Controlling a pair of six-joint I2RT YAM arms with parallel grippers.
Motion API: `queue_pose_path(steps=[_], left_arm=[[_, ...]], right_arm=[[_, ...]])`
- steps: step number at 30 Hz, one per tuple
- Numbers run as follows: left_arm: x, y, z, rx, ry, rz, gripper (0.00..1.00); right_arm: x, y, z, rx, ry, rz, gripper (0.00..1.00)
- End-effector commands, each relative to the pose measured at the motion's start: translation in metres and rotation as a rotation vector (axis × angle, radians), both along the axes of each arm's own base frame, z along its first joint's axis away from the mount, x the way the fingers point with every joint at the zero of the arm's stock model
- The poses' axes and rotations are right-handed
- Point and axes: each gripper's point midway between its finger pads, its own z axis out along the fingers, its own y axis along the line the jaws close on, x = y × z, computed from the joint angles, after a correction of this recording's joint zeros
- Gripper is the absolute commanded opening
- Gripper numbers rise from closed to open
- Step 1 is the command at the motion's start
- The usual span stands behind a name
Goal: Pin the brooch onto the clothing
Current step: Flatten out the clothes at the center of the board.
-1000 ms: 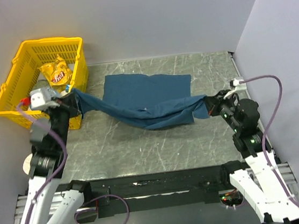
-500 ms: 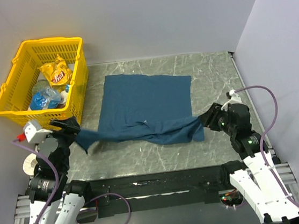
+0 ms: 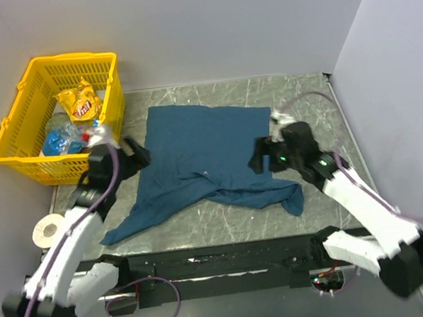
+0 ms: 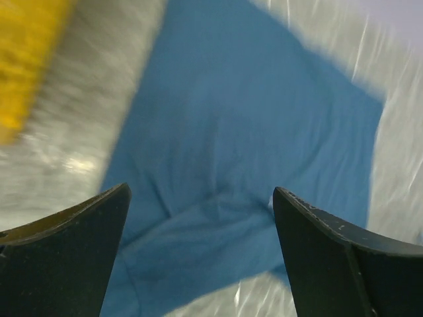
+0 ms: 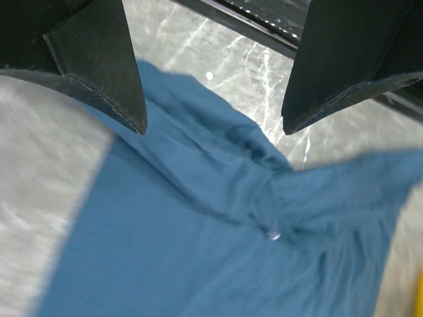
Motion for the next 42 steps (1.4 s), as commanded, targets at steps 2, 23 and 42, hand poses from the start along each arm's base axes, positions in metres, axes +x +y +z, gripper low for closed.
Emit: queue_pose_path(steps=[2, 23, 42], left_arm=[[0.018, -0.082, -0.008, 0.091, -0.007, -0.347, 0.93], [0.023, -0.150, -0.134, 0.235, 0.279, -0.542, 0.72], [0.035, -0.148, -0.183, 0.286, 0.325, -0.517, 0.41]], right_arm=[[0.030, 0.058, -0.008, -0.157, -0.029, 0.230, 0.84], [0.046, 0.114, -0.121, -0.378, 0.142, 0.377, 0.27], [0.042, 0.137, -0.099, -0.225, 0.161, 0.362, 0.37]])
